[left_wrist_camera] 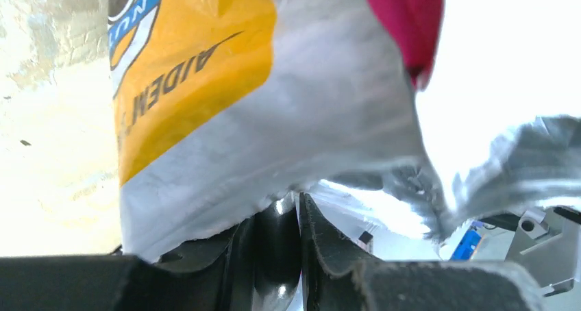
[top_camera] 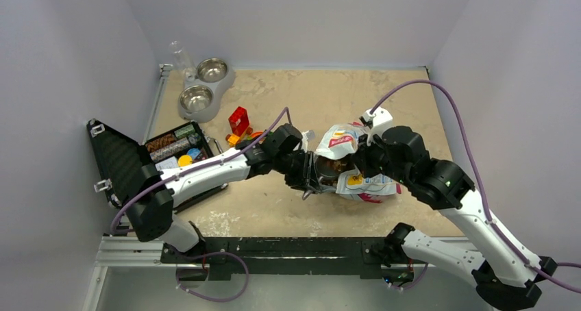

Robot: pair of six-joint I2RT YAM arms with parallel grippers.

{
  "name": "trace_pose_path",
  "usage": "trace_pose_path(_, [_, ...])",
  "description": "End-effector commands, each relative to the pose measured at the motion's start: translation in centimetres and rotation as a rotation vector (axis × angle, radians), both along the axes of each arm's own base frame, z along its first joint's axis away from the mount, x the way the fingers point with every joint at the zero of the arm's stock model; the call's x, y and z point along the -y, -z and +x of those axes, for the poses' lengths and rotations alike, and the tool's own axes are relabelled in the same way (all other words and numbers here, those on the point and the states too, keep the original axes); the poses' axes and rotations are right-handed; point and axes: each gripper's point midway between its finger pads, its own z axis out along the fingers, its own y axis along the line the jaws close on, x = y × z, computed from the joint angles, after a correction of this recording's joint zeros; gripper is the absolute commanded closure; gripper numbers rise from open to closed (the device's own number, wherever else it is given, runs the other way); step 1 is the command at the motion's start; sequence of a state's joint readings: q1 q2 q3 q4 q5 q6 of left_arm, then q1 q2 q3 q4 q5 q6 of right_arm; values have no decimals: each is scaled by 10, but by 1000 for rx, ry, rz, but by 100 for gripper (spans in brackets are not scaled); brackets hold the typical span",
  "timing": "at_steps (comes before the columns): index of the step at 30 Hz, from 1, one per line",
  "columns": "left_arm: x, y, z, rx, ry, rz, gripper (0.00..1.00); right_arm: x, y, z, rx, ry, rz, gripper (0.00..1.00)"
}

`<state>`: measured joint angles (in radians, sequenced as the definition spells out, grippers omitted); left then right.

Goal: Serve the pet food

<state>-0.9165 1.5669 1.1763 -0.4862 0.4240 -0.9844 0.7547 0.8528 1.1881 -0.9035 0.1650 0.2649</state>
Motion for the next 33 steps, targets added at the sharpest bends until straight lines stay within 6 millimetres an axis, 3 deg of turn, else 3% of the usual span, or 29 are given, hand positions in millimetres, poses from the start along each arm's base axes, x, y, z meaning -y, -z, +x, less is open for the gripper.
trace_pose_path(1, [4, -22, 46, 326, -43, -148, 100, 13, -27, -9, 84, 33, 82, 100])
trace_pose_path(6, [-1, -15, 42, 386, -21, -162, 100, 18, -30, -9, 97, 52, 80, 100])
trace_pose_path(13, [21, 0, 82, 501, -41, -69, 100, 15, -38, -3, 95, 68, 81, 100])
trace_pose_path(18, [-20, -24, 63, 586, -123, 25, 100, 27, -40, -8, 100, 97, 71, 100])
trace_pose_path(23, [-3, -26, 77, 556, -161, 32, 100, 30, -43, -6, 111, 106, 55, 100])
trace_pose_path(26, [-4, -27, 69, 539, -143, 4, 100, 30, -44, -4, 121, 105, 47, 100])
trace_pose_path(29, [-19, -18, 59, 478, -121, 97, 100, 29, -42, -5, 115, 96, 44, 100])
trace_pose_path(33, [-20, -6, 42, 355, -129, 111, 100, 28, -36, -6, 109, 94, 52, 100])
